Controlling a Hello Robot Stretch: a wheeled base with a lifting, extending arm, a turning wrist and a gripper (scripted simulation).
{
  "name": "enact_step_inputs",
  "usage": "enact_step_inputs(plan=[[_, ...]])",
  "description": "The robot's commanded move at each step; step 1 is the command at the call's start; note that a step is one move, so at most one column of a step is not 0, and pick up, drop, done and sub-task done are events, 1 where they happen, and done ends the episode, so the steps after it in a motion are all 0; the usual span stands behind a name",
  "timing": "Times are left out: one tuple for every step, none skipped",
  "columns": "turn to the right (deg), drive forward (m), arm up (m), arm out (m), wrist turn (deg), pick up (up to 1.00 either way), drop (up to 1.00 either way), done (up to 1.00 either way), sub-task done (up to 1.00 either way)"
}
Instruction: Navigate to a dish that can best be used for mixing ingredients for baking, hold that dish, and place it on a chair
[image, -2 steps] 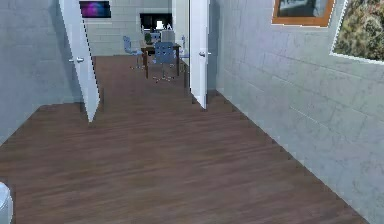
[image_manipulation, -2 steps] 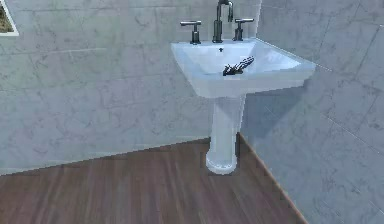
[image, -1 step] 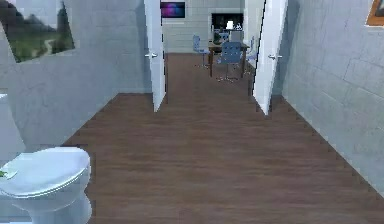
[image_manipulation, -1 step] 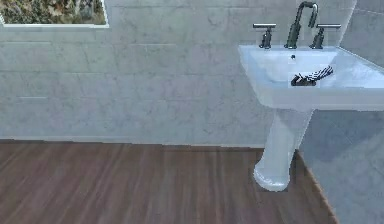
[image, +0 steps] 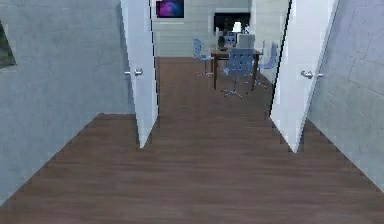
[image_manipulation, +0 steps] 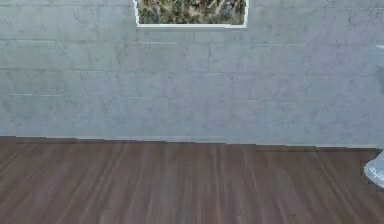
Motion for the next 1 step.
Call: enact_step_inputs(plan=[[0.0, 1.00, 0.00, 0.00, 0.0, 0.00, 0.00, 0.00, 0.00]])
